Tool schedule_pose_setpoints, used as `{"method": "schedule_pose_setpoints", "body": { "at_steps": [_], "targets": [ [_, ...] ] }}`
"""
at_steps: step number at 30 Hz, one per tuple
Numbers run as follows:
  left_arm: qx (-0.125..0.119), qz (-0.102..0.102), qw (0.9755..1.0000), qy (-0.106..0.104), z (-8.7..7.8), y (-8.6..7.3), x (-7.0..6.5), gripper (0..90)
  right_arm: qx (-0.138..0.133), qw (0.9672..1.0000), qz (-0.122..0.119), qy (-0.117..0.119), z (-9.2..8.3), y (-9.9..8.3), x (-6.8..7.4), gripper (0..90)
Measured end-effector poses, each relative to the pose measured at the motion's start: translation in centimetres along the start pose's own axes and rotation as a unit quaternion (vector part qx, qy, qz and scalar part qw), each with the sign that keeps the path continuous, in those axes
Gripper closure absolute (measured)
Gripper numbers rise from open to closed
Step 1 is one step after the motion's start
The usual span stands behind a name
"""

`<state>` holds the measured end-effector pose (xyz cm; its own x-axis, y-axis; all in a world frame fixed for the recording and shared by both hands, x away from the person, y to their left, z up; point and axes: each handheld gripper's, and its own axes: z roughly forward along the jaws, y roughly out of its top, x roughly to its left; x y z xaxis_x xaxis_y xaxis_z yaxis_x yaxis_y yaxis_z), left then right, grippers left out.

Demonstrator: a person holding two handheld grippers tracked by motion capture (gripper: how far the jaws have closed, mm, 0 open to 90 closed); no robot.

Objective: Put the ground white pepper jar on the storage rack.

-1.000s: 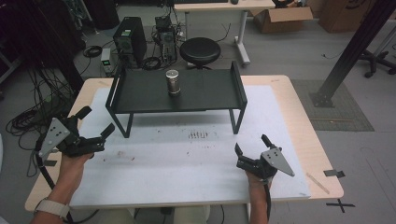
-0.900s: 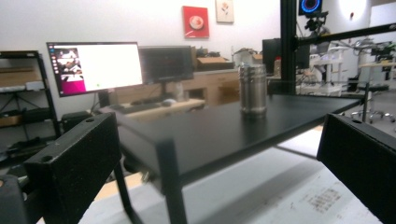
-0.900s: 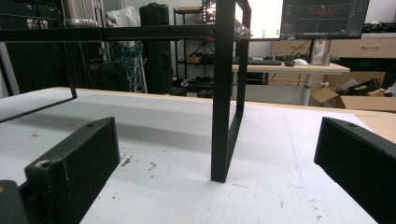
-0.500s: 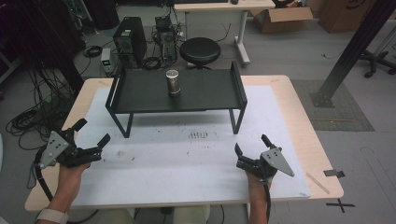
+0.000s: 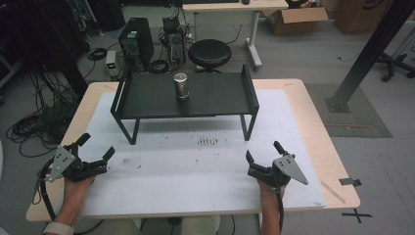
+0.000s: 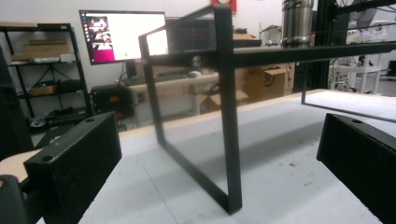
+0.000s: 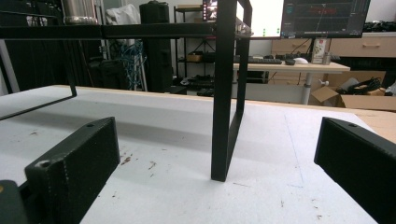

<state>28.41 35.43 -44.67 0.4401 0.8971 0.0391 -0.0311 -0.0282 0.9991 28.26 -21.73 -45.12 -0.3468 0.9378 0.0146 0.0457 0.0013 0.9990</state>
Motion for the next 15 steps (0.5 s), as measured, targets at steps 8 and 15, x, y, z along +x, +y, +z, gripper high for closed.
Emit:
{"method": "schedule_pose_setpoints", "body": {
  "at_steps": [8,15],
  "targets": [
    [0.007,-0.002,0.9999,0.011,-0.07,-0.82,0.13,0.2,0.001,1.0,0.0,0.0,0.02,0.01,0.01,0.0],
    [0.006,-0.006,0.9999,0.015,-0.1,-0.85,0.19,0.2,0.002,1.0,-0.001,0.0,0.04,0.01,0.03,0.0]
  ]
}}
